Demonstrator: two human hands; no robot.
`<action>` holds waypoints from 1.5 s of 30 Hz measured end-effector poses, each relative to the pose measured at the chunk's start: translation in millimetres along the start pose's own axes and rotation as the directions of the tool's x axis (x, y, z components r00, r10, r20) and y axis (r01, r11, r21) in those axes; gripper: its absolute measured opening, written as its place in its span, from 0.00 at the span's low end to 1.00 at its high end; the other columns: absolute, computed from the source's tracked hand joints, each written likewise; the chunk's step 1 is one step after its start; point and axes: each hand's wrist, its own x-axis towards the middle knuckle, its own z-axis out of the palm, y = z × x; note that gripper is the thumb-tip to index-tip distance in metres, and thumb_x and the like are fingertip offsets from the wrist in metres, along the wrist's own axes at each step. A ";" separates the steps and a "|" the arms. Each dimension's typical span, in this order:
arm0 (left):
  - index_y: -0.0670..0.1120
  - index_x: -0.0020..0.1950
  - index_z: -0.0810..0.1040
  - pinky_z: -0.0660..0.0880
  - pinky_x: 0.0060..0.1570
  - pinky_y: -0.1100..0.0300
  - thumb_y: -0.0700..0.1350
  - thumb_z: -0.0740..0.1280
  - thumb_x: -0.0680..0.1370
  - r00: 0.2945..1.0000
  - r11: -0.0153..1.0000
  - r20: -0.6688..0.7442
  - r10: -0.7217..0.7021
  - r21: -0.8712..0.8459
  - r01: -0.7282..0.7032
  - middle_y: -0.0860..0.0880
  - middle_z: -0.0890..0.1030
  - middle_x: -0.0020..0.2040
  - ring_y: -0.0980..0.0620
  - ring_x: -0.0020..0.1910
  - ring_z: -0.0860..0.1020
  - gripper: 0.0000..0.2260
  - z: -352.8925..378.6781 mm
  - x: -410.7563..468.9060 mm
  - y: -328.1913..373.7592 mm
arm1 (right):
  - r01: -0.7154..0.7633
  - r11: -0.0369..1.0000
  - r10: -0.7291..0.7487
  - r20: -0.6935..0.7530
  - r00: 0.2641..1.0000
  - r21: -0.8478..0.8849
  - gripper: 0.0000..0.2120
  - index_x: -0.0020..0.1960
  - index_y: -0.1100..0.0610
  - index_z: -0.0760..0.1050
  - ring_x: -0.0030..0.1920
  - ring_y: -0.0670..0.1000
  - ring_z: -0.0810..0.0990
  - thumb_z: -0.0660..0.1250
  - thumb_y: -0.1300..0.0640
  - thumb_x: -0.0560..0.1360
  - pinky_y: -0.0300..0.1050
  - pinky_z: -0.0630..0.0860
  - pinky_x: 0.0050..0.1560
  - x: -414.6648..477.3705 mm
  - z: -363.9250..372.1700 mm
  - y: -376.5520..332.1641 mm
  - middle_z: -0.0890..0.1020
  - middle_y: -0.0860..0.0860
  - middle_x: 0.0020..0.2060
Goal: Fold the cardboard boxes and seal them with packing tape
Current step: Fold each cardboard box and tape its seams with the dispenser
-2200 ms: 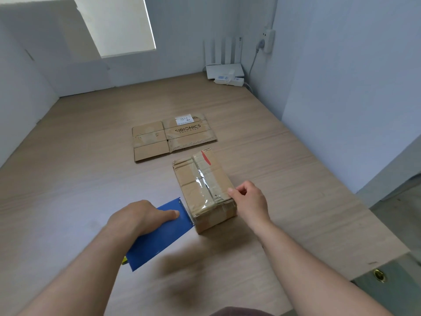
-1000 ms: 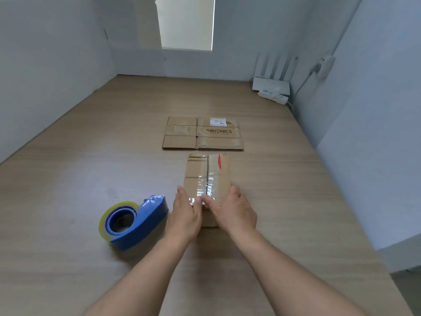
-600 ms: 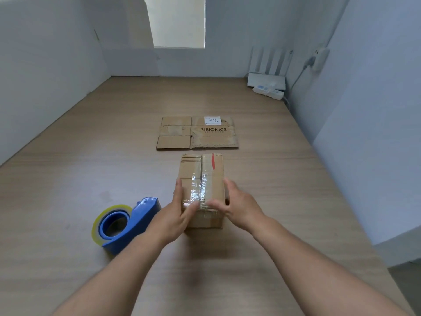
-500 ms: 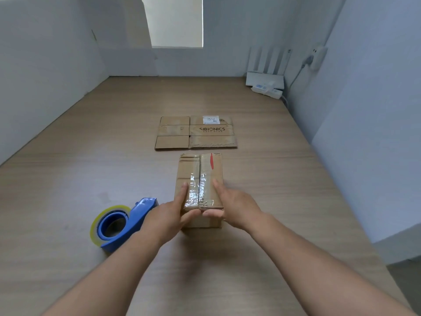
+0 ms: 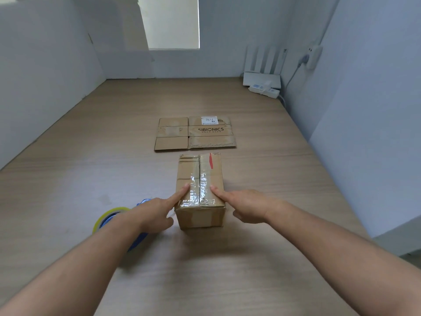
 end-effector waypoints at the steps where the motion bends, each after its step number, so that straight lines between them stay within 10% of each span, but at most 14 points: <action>1: 0.73 0.67 0.29 0.72 0.57 0.57 0.47 0.60 0.76 1.000 1.000 0.021 0.011 0.021 -0.011 0.45 0.78 0.60 0.47 0.54 0.77 0.42 -4.0 -0.5 -1.6 | -0.006 1.000 0.006 0.008 1.000 -0.027 0.41 0.74 0.38 0.33 0.56 0.57 0.76 0.60 0.59 0.78 0.50 0.74 0.52 -0.9 -3.1 1.2 0.73 0.51 0.66; 7: 0.69 0.73 0.35 0.70 0.58 0.59 0.56 0.63 0.78 0.999 0.984 -0.006 0.049 0.169 -0.047 0.51 0.75 0.67 0.50 0.60 0.76 0.38 -16.8 6.1 -5.8 | 0.019 0.986 -0.027 -0.044 0.999 -0.165 0.35 0.76 0.42 0.50 0.57 0.56 0.76 0.65 0.45 0.75 0.48 0.69 0.47 6.0 -24.8 -3.1 0.76 0.51 0.60; 16: 0.58 0.78 0.48 0.68 0.42 0.58 0.63 0.60 0.78 0.976 0.959 -0.215 0.026 0.280 0.036 0.46 0.80 0.52 0.45 0.51 0.78 0.33 0.5 16.9 6.5 | 0.009 0.971 -0.074 -0.265 0.961 -0.240 0.31 0.74 0.56 0.60 0.55 0.58 0.77 0.65 0.47 0.75 0.49 0.72 0.45 5.9 -5.8 -16.9 0.80 0.55 0.55; 22: 0.57 0.74 0.55 0.67 0.40 0.59 0.66 0.61 0.75 0.954 0.947 -0.297 -0.027 0.298 0.119 0.48 0.81 0.51 0.46 0.49 0.79 0.32 4.5 20.2 14.1 | -0.025 0.970 -0.098 -0.482 0.871 -0.242 0.30 0.43 0.57 0.82 0.27 0.51 0.79 0.83 0.44 0.46 0.35 0.69 0.21 2.7 0.1 -27.0 0.80 0.49 0.28; 27: 0.56 0.73 0.54 0.68 0.40 0.57 0.68 0.60 0.74 0.947 0.940 -0.309 -0.086 0.290 0.180 0.49 0.82 0.52 0.46 0.50 0.80 0.33 8.8 16.2 27.0 | -0.190 0.974 0.142 -0.331 0.933 -0.119 0.33 0.63 0.58 0.69 0.50 0.57 0.79 0.68 0.35 0.69 0.46 0.70 0.39 8.0 0.8 -34.1 0.81 0.55 0.49; 34: 0.68 0.73 0.35 0.74 0.60 0.57 0.61 0.58 0.77 0.980 0.913 -0.195 0.029 -0.395 -0.106 0.57 0.80 0.60 0.58 0.55 0.79 0.35 44.1 -5.3 48.0 | -0.524 0.851 0.514 -0.186 0.837 -0.010 0.57 0.70 0.53 0.63 0.70 0.58 0.60 0.43 0.17 0.55 0.63 0.56 0.65 -15.5 -9.8 -38.6 0.60 0.59 0.73; 37: 0.61 0.77 0.50 0.74 0.45 0.63 0.56 0.57 0.81 0.923 0.865 -0.366 -0.123 -0.494 -0.081 0.56 0.82 0.49 0.60 0.47 0.78 0.26 34.7 2.0 50.5 | -0.526 0.849 0.515 -0.147 0.845 -0.052 0.54 0.71 0.57 0.62 0.70 0.58 0.60 0.49 0.18 0.60 0.66 0.55 0.65 -15.6 -14.6 -44.9 0.62 0.58 0.71; 40: 0.52 0.67 0.71 0.70 0.44 0.62 0.53 0.59 0.80 0.691 0.883 -0.666 -0.280 -0.461 -0.087 0.55 0.78 0.48 0.52 0.51 0.76 0.16 10.9 12.5 48.6 | -0.495 0.869 0.490 -0.120 0.863 -0.014 0.44 0.69 0.57 0.63 0.68 0.57 0.62 0.59 0.27 0.65 0.65 0.56 0.65 -16.8 -14.9 -45.1 0.65 0.56 0.67; 45: 0.47 0.77 0.59 0.62 0.70 0.51 0.53 0.59 0.81 0.827 0.867 -0.475 -0.300 -0.497 0.029 0.47 0.63 0.75 0.48 0.73 0.63 0.25 -15.5 36.8 52.1 | -0.395 0.919 0.394 -0.023 0.919 -0.006 0.30 0.70 0.49 0.63 0.74 0.59 0.53 0.66 0.45 0.71 0.64 0.51 0.70 -23.3 -27.5 -15.2 0.51 0.58 0.76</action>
